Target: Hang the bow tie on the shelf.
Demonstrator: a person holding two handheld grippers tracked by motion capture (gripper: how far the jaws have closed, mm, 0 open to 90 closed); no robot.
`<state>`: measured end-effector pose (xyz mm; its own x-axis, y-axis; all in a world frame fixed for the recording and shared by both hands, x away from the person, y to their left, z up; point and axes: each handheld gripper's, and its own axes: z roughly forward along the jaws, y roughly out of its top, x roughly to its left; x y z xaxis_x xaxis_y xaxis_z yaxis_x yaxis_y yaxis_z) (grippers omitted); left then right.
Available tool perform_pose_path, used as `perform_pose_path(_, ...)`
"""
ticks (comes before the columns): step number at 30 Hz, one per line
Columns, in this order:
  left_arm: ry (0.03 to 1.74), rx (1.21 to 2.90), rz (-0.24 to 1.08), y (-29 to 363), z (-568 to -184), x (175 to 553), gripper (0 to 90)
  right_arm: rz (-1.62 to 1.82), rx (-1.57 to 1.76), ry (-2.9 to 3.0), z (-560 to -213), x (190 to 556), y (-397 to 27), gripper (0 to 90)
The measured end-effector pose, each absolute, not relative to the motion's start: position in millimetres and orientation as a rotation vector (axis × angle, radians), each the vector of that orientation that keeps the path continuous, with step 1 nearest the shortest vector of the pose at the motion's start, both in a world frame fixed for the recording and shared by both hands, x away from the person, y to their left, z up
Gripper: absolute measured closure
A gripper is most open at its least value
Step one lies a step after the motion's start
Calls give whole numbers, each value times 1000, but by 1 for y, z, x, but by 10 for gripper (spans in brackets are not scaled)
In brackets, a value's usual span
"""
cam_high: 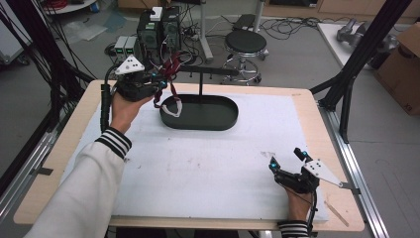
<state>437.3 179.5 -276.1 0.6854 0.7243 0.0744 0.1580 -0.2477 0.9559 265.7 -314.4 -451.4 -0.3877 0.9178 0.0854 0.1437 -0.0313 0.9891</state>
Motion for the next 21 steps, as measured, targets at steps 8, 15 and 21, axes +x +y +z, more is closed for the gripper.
perform_pose_path(8, 721, 1742, 661, 181, -268, 453, 744, 1485, 1137, 1583, -451, 266, -314, 32)
perform_pose_path(15, 737, 1721, 677, 177, -266, 469, 744, 1485, 1138, 1582, -451, 266, -315, 32)
perform_pose_path(21, 756, 1716, 696, 174, -266, 482, 744, 1487, 1142, 1586, -451, 267, -315, 32)
